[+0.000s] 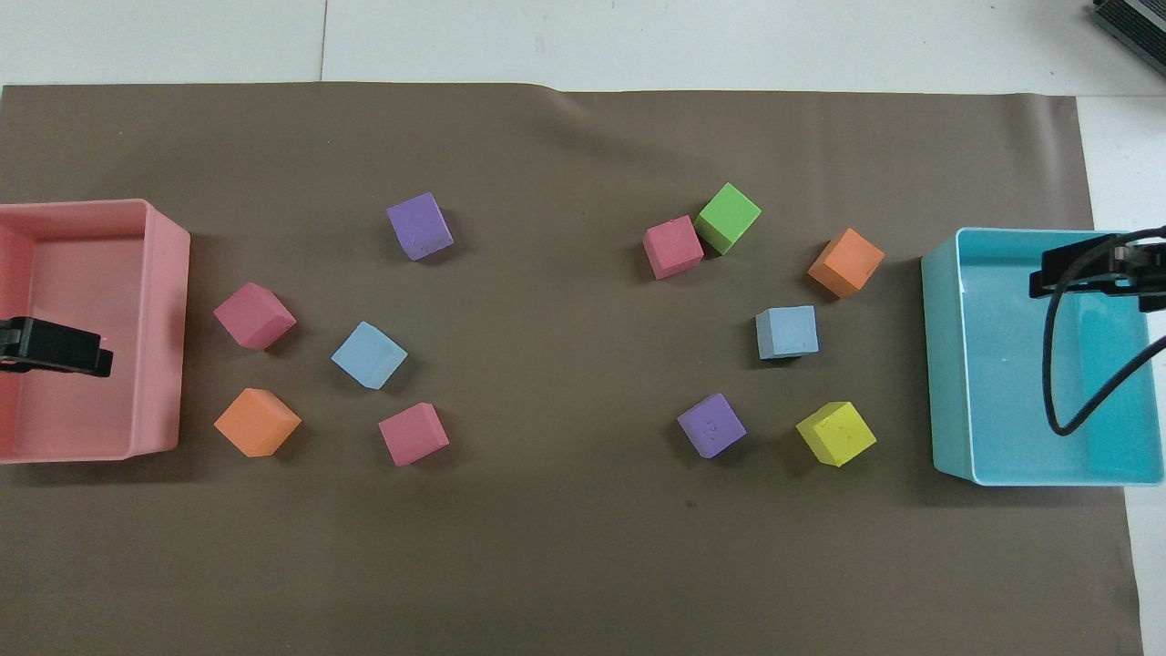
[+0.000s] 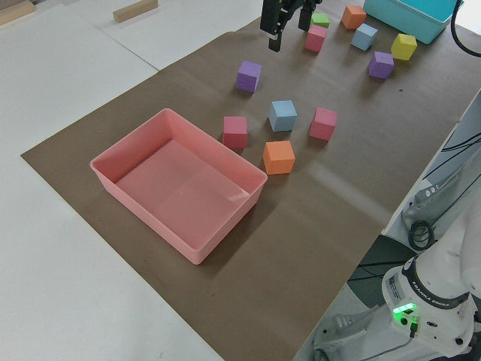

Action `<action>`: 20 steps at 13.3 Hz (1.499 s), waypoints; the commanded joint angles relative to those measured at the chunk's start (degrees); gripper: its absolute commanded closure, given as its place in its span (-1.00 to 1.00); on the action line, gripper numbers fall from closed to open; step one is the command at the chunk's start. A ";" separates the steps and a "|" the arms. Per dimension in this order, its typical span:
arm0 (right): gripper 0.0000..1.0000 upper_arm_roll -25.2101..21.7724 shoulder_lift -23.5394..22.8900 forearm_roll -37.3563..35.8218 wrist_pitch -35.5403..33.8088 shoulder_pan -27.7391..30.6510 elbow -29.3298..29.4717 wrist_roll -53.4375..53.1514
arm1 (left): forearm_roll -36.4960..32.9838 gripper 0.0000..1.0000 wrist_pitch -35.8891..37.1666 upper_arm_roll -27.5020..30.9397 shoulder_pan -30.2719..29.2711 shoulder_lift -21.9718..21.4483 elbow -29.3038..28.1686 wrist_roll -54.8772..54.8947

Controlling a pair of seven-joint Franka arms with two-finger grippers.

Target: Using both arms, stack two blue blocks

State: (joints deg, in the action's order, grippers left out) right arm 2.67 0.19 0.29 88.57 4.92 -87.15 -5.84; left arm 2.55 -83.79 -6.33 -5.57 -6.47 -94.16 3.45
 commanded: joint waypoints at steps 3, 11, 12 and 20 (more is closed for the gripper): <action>-1.00 0.23 1.39 -0.20 0.73 0.96 -1.63 -0.49 | 0.44 -1.00 0.39 -0.44 -0.75 -0.30 0.29 0.24; -1.00 0.84 0.44 0.77 10.65 -2.72 -9.61 -4.18 | 0.35 -1.00 0.39 -0.44 -0.76 -0.30 0.21 0.41; -1.00 0.84 -0.62 0.85 12.23 -3.68 -10.49 -4.52 | 0.44 -1.00 0.47 -0.44 -0.76 -0.30 0.29 0.41; -1.00 0.84 -6.42 0.77 23.74 -8.97 -16.82 -4.44 | 0.44 -1.00 0.39 -0.44 -0.58 -0.30 0.29 0.24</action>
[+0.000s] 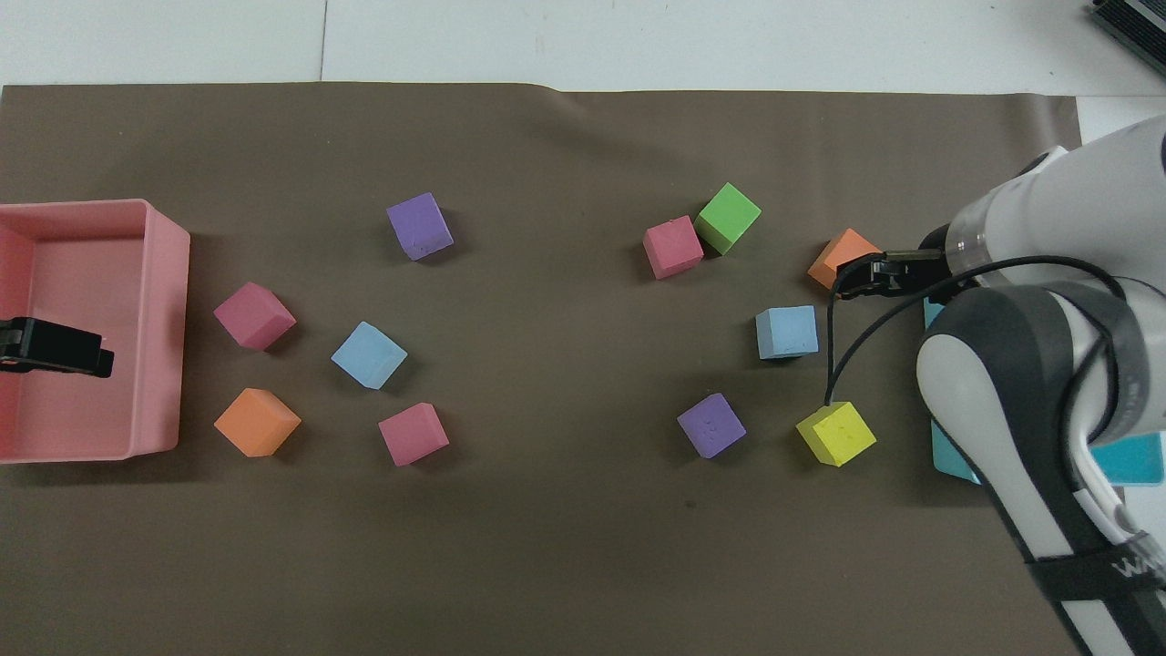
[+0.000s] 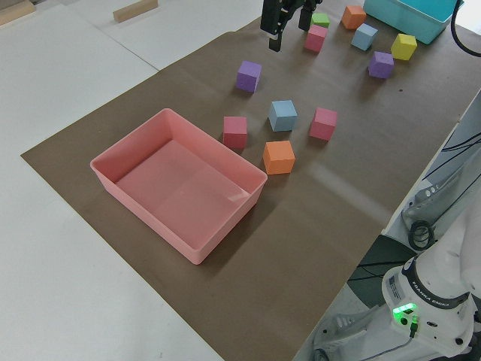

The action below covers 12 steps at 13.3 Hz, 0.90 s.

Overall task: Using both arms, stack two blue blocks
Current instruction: 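Reach the right gripper to the light blue cube near the orange cube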

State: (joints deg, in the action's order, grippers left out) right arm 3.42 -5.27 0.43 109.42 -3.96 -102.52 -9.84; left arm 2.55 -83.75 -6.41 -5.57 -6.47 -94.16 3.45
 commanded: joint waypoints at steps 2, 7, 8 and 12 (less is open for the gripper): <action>-1.00 0.18 -2.11 0.71 7.01 -0.69 -3.55 -0.45 | 0.44 -1.00 0.26 -0.36 -0.41 -0.21 0.29 0.41; -1.00 0.18 -5.45 0.71 12.55 -2.54 -6.81 -0.45 | 0.44 -1.00 0.61 -0.36 -0.23 -0.39 0.20 0.50; -1.00 0.18 -6.33 0.71 13.96 -2.54 -7.60 -0.01 | 0.44 -1.00 0.61 -0.36 -0.23 -0.39 0.20 0.50; -1.00 0.18 -8.44 0.71 19.94 -2.63 -11.55 1.48 | 0.44 -1.00 0.61 -0.36 -0.67 -0.39 0.20 0.42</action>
State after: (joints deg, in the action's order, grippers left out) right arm 3.45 -13.43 0.43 126.14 -6.72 -111.50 -9.66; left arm 2.55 -83.71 -6.66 -5.57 -6.47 -94.16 3.45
